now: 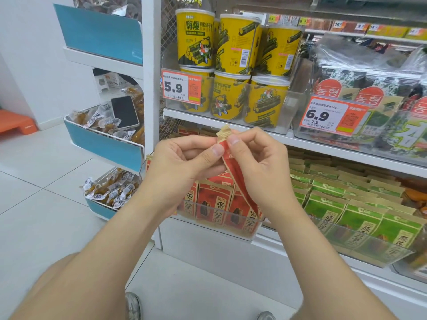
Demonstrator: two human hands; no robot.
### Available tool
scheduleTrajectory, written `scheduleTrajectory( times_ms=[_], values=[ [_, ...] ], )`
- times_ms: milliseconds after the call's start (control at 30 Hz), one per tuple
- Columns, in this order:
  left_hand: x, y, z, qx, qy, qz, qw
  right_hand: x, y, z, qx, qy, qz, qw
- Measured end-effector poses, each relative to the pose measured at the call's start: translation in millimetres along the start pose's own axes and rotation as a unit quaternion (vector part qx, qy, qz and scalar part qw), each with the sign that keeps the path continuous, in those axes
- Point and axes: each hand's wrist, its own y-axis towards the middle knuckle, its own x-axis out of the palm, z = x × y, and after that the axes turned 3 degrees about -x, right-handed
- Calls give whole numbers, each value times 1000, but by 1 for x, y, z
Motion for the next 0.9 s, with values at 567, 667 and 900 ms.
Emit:
scheduleTrajectory(
  times_ms=[567, 667, 900],
  values=[
    [-4, 5, -3, -24, 26, 72, 997, 5, -2, 1, 48, -13, -18, 999],
    [-4, 6, -3, -9, 22, 82, 996, 3, -2, -3, 49, 3, -57, 997],
    [-7, 12, -1, -8, -66, 167, 984, -11, 2, -8, 62, -67, -145, 985]
  ],
)
